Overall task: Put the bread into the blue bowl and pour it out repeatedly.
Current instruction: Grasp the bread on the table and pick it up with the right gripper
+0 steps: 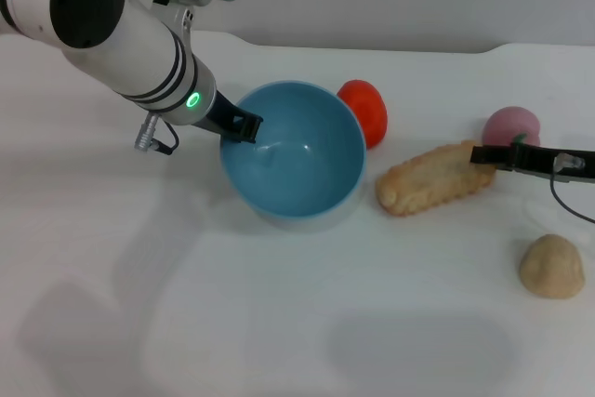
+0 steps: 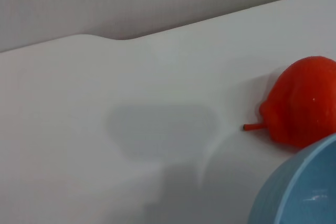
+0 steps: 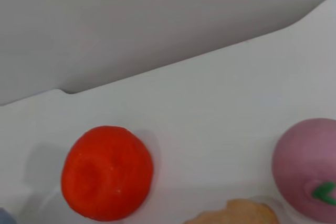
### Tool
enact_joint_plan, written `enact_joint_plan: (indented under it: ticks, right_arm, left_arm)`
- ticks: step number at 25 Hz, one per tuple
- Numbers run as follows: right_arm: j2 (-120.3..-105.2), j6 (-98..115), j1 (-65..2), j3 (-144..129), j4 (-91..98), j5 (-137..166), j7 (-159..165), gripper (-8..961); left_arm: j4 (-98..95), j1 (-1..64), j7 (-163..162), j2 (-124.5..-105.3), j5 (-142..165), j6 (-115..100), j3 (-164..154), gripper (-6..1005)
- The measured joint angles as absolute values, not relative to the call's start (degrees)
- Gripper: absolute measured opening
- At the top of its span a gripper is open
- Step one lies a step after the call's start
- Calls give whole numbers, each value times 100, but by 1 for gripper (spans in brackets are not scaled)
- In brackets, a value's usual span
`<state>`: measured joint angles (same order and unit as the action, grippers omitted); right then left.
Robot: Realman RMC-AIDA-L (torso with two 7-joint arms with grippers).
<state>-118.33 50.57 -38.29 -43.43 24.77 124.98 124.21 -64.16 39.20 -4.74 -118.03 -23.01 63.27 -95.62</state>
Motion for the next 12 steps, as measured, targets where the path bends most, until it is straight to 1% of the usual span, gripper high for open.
enact_joint_plan:
  ticks: [12]
  right_arm:
    - [-11832,4772,-4029,-4684,2033,12501,12194,492]
  left_arm:
    - [-6354,3966,-397,-11804,-2327,6293,-9562,-1]
